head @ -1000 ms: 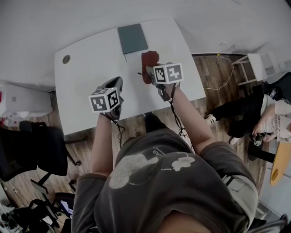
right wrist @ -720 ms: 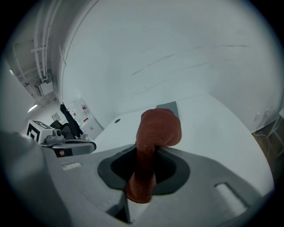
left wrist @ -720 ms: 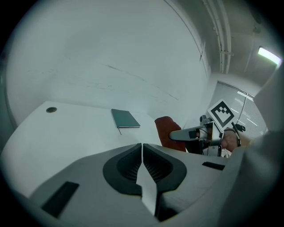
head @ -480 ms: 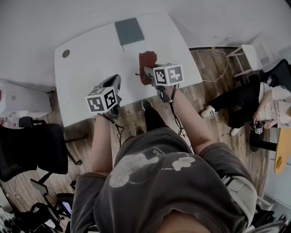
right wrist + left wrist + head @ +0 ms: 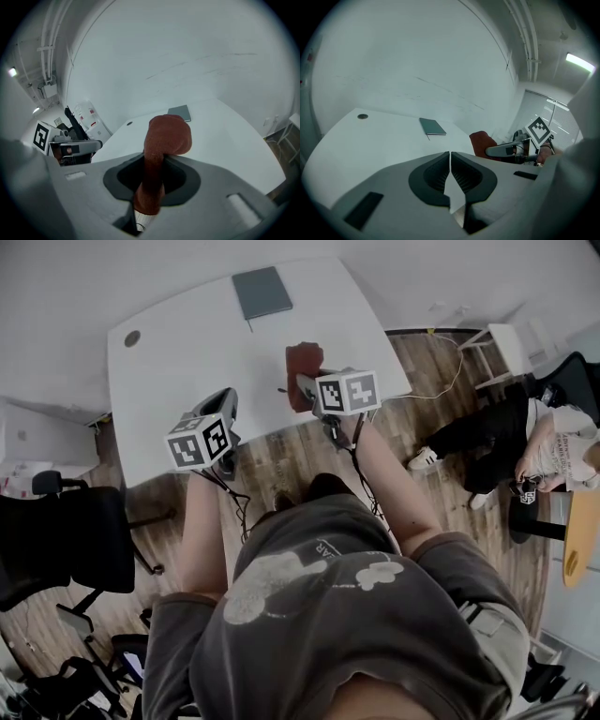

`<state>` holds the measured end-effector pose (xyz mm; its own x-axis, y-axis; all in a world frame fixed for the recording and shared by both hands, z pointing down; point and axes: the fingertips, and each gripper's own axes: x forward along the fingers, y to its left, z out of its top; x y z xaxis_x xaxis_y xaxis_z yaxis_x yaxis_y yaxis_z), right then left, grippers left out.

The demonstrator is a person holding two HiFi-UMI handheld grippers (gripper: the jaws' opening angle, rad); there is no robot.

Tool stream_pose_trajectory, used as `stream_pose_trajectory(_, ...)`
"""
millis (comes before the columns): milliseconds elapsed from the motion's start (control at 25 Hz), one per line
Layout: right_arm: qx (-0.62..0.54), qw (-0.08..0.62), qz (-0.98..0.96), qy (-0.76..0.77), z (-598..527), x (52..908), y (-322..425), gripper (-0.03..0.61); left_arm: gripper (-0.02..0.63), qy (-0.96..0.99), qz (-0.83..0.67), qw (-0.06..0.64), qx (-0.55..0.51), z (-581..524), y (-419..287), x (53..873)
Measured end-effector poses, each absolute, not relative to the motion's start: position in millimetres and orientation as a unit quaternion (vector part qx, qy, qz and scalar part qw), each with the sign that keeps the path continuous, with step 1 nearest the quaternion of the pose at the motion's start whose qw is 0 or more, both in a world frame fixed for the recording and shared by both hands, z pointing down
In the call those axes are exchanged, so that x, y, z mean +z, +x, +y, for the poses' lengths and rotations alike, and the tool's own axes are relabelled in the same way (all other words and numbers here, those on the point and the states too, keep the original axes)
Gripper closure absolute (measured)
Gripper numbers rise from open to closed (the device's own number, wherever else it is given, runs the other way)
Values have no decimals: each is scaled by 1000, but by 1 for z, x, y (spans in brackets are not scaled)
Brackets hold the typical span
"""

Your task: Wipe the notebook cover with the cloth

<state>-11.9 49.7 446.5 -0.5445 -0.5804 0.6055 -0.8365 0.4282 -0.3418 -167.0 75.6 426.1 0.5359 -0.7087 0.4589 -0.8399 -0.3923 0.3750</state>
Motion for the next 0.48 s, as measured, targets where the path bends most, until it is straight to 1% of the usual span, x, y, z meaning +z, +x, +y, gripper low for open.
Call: stream_pose_trajectory(480,307,201,-837,405,70,442,2,502,605,818,-487,287,105,98,-148,416)
